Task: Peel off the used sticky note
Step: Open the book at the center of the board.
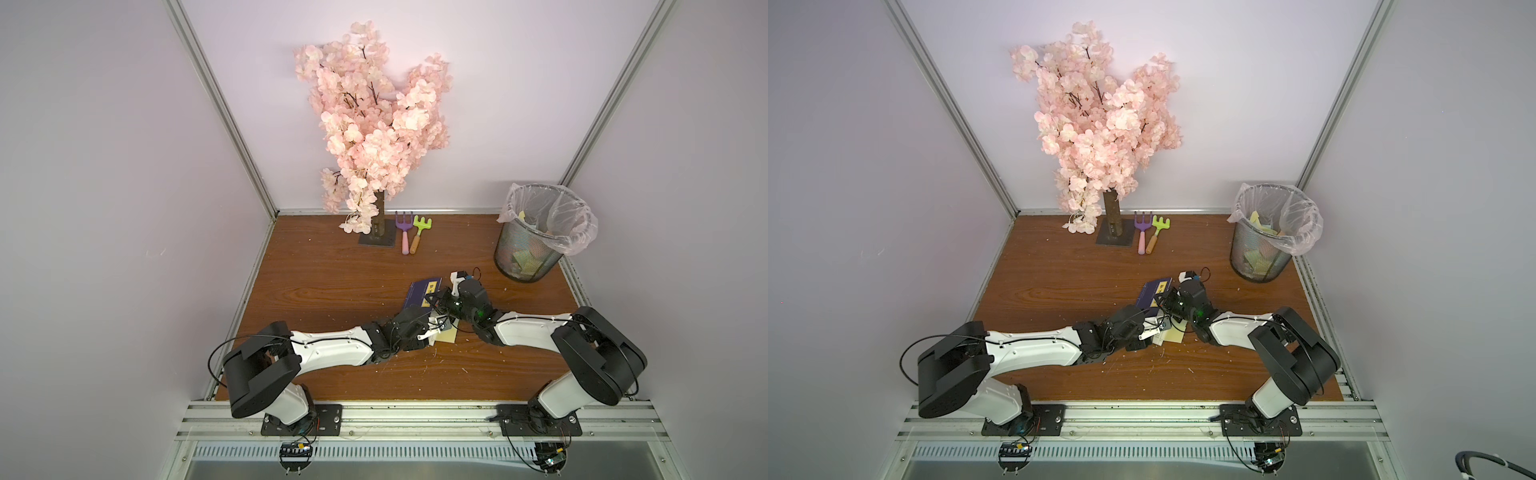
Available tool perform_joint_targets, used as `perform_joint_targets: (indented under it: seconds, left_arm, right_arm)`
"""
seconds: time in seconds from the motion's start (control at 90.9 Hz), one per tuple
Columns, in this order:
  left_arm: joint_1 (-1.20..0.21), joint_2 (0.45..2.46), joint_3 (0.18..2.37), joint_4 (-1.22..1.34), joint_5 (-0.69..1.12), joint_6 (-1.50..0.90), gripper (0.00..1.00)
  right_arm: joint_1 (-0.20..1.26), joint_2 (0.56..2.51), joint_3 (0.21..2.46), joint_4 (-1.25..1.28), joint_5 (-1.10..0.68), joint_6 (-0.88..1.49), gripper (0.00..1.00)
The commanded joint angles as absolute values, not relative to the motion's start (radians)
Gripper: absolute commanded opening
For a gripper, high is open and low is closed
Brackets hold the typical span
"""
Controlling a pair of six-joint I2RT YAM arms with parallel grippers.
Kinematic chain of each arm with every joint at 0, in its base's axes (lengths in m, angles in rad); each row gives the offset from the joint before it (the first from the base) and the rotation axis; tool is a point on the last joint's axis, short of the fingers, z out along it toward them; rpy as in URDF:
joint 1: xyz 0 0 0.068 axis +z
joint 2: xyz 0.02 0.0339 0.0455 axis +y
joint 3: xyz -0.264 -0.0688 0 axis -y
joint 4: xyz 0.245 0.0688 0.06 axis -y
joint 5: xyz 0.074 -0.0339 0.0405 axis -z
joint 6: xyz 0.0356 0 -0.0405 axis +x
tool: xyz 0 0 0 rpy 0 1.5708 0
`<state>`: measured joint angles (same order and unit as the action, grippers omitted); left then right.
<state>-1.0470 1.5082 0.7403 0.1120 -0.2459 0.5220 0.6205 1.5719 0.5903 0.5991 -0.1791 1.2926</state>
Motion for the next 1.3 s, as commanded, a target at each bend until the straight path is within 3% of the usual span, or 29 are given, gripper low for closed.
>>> perform_joint_targets:
  seconds: [0.0,0.341,0.451,0.682,0.925,1.079,1.288]
  left_arm:
    - [-1.055,1.495,0.757,0.121,-0.253,0.515,0.35]
    - [-1.055,1.476,0.723,0.132,-0.27,0.509,0.03]
    - [-1.038,1.477,0.74,0.105,-0.252,0.475,0.02]
    - [-0.905,1.494,0.815,-0.046,-0.012,0.36,0.02]
    - [-0.815,1.508,0.82,-0.057,0.166,0.232,0.02]
    - [-0.71,1.518,0.82,-0.043,0.306,0.15,0.02]
    - [-0.65,1.511,0.781,-0.004,0.373,0.11,0.02]
  right_arm:
    - [0.617,1.566,0.589,0.633,-0.19,1.289,0.09]
    - [0.609,1.501,0.594,0.52,-0.147,1.218,0.28]
    - [0.604,1.458,0.594,0.452,-0.127,1.172,0.33]
    - [0.591,1.346,0.58,0.32,-0.086,1.075,0.4]
    - [0.643,1.266,0.516,0.292,-0.02,1.039,0.26]
    - [0.715,1.309,0.517,0.305,0.031,1.046,0.07]
    - [0.795,1.474,0.607,0.348,0.037,1.026,0.04]
